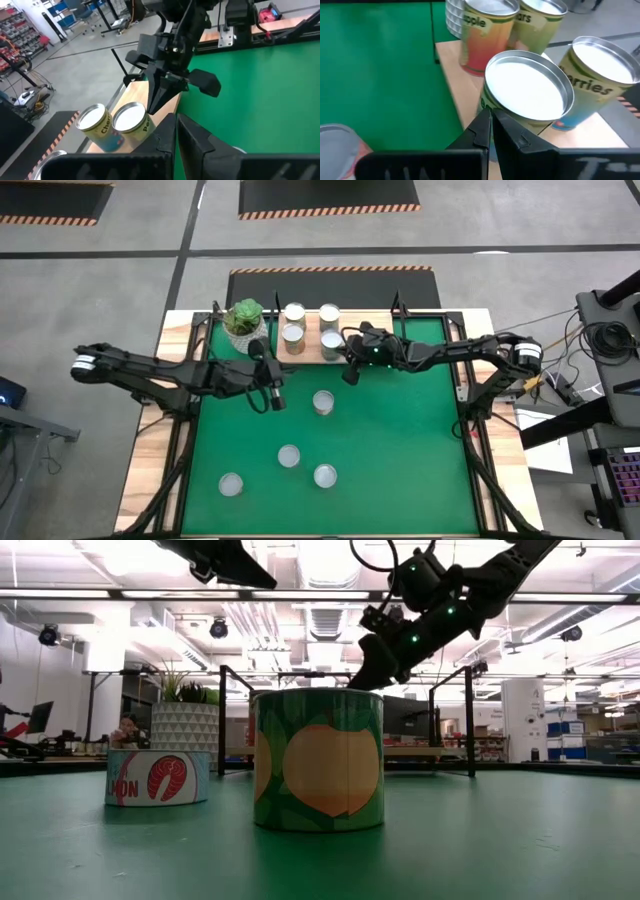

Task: Pick and place cans onto a shelf
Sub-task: Put the canned peas on the shelf

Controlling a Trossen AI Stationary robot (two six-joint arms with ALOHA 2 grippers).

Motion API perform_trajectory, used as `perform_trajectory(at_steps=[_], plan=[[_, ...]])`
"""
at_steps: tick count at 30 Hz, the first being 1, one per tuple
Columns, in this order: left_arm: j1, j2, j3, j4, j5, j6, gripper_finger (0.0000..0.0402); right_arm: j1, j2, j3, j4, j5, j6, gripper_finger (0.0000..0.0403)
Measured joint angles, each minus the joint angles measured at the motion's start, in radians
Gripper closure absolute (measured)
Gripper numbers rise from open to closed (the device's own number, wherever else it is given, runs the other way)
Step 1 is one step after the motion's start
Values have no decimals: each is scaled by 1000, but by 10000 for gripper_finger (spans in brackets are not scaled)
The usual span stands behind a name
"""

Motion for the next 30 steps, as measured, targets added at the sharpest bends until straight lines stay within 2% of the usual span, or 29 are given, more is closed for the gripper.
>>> perform_trajectory(at_steps=[5, 13, 21, 30], plan=[[0, 2, 0, 0, 0, 0, 402, 0, 0, 0, -14, -2, 3, 394], [0, 21, 0, 0, 0, 4, 402, -15, 2, -2, -130, 25, -35, 394], [0, 21, 0, 14, 0, 11, 402, -29, 47, -2, -22, 25, -62, 394], [0, 21, 0, 14, 0, 11, 402, -33, 61, -1, -10, 26, -72, 394]])
